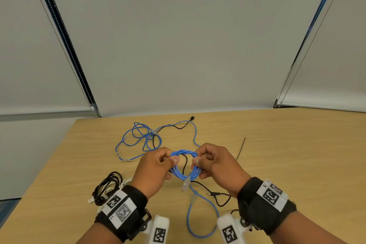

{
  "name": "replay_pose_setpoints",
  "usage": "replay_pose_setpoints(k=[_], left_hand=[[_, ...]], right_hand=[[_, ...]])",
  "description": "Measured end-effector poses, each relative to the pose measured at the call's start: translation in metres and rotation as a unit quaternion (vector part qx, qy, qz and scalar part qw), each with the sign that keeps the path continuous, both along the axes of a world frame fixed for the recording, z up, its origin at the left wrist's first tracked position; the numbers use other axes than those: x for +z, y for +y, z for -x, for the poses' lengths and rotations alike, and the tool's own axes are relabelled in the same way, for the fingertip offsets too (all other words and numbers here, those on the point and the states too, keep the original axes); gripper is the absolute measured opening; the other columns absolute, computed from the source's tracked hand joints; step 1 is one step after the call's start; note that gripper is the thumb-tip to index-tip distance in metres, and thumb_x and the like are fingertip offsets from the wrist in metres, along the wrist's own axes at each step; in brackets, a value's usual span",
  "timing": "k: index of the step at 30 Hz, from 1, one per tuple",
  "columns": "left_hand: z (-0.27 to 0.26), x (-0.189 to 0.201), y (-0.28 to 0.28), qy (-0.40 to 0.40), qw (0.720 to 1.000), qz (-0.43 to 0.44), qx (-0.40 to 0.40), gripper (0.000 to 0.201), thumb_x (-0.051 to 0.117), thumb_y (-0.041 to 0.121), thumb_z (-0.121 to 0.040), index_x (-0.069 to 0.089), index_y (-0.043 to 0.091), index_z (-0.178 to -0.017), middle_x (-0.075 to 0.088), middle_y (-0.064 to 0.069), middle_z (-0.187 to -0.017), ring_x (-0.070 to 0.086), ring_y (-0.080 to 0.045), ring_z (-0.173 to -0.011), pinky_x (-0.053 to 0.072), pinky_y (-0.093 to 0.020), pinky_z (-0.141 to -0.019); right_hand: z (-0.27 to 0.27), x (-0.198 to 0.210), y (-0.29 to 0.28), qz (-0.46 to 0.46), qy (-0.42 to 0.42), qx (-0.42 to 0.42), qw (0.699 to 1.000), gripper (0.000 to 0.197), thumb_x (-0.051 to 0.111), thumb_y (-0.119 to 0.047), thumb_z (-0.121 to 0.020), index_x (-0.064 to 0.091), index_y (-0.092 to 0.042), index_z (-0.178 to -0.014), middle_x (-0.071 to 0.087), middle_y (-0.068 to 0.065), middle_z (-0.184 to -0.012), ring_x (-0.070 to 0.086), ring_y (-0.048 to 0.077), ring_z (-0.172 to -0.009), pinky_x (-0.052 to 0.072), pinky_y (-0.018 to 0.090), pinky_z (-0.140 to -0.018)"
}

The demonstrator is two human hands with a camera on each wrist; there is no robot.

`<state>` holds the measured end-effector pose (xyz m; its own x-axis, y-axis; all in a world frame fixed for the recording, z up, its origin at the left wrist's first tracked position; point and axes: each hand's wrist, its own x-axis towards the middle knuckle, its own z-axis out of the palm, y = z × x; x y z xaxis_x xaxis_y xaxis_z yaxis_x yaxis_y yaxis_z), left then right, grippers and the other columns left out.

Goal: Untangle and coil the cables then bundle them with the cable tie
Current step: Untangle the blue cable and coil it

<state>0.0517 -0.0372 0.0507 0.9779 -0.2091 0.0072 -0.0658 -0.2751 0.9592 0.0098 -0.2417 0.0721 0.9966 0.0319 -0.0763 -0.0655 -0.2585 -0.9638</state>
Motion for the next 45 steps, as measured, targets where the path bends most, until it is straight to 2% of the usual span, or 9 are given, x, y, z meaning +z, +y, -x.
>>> replay_pose_setpoints(k=[4, 10, 13, 18, 23, 30, 37, 40, 45], left_hand=[[0.0, -0.003, 0.004, -0.118, 0.977, -0.169, 0.047, 0.03, 0.063, 0.023, -0.096, 0.056, 0.019, -0.067, 0.056, -0.002, -0.057, 0.06, -0.022, -0.06, 0.053, -0.043, -0.064], [0.012, -0.012, 0.042, 0.042, 0.995, 0.032, -0.079, 0.022, 0.064, 0.032, -0.091, 0.067, 0.013, -0.081, 0.066, 0.003, -0.066, 0.062, -0.013, -0.062, 0.041, -0.02, -0.048], [0.014, -0.019, 0.055, 0.051, 0.998, 0.036, -0.026, 0.02, 0.065, 0.025, -0.096, 0.071, 0.016, -0.079, 0.063, 0.003, -0.064, 0.061, -0.012, -0.059, 0.043, -0.019, -0.047], [0.009, -0.037, 0.078, 0.045, 0.996, -0.029, 0.077, 0.014, 0.064, 0.015, -0.096, 0.073, 0.014, -0.085, 0.06, 0.002, -0.062, 0.06, -0.016, -0.057, 0.055, -0.038, -0.058], [0.005, -0.049, 0.105, 0.028, 0.985, -0.058, 0.16, 0.018, 0.072, 0.009, -0.087, 0.072, 0.025, -0.079, 0.071, -0.003, -0.069, 0.068, -0.018, -0.063, 0.054, -0.028, -0.056], [-0.013, -0.062, 0.138, 0.027, 0.96, -0.18, 0.211, 0.017, 0.07, 0.01, -0.088, 0.07, 0.022, -0.075, 0.071, 0.001, -0.072, 0.065, -0.019, -0.072, 0.044, -0.026, -0.06], [-0.022, -0.062, 0.113, -0.082, 0.94, -0.268, 0.195, 0.018, 0.069, 0.017, -0.089, 0.068, 0.028, -0.103, 0.052, 0.001, -0.108, 0.056, -0.023, -0.105, 0.048, -0.045, -0.093], [-0.015, -0.059, 0.076, -0.16, 0.945, -0.247, 0.144, 0.013, 0.069, 0.02, -0.09, 0.07, 0.026, -0.102, 0.05, 0.007, -0.105, 0.052, -0.017, -0.1, 0.045, -0.039, -0.09], [0.012, -0.078, 0.008, -0.093, 0.956, -0.27, -0.068, 0.016, 0.055, 0.03, -0.096, 0.064, 0.035, -0.108, 0.056, 0.011, -0.102, 0.06, -0.012, -0.097, 0.05, -0.034, -0.087]], right_hand=[[-0.001, -0.002, 0.024, 0.036, -0.042, 0.005, 0.998, 0.014, 0.07, -0.015, -0.093, 0.06, -0.005, -0.092, 0.065, 0.008, -0.07, 0.062, 0.016, -0.063, 0.059, 0.035, -0.064], [-0.012, -0.013, 0.03, 0.007, 0.003, -0.004, 1.0, 0.019, 0.069, -0.01, -0.093, 0.056, 0.004, -0.09, 0.058, 0.012, -0.069, 0.056, 0.021, -0.062, 0.055, 0.035, -0.059], [-0.017, -0.022, 0.048, 0.041, -0.006, 0.001, 0.999, 0.02, 0.069, -0.015, -0.092, 0.055, -0.003, -0.084, 0.055, 0.003, -0.061, 0.055, 0.019, -0.058, 0.057, 0.042, -0.06], [-0.02, -0.036, 0.082, 0.112, -0.01, 0.058, 0.992, 0.022, 0.07, -0.027, -0.09, 0.053, -0.02, -0.079, 0.057, -0.009, -0.055, 0.059, 0.01, -0.057, 0.06, 0.044, -0.066], [-0.027, -0.05, 0.109, -0.039, 0.13, 0.068, 0.988, 0.007, 0.061, -0.008, -0.096, 0.058, -0.01, -0.09, 0.064, 0.008, -0.077, 0.061, 0.017, -0.066, 0.059, 0.037, -0.07], [-0.027, -0.061, 0.102, -0.029, 0.171, 0.104, 0.979, 0.013, 0.058, -0.012, -0.094, 0.064, -0.011, -0.106, 0.072, 0.004, -0.091, 0.066, 0.016, -0.074, 0.055, 0.031, -0.07], [-0.035, -0.058, 0.028, 0.173, 0.177, -0.025, 0.968, 0.018, 0.051, -0.009, -0.092, 0.067, -0.009, -0.085, 0.067, 0.008, -0.076, 0.058, 0.021, -0.063, 0.051, 0.032, -0.06], [-0.034, -0.064, 0.014, 0.316, 0.196, 0.032, 0.928, 0.021, 0.056, -0.02, -0.094, 0.069, -0.004, -0.094, 0.074, 0.014, -0.093, 0.063, 0.025, -0.072, 0.055, 0.036, -0.065], [-0.025, -0.083, 0.02, 0.478, 0.172, 0.143, 0.849, 0.019, 0.063, -0.034, -0.093, 0.061, -0.015, -0.097, 0.066, 0.007, -0.105, 0.061, 0.025, -0.092, 0.044, 0.032, -0.072]])
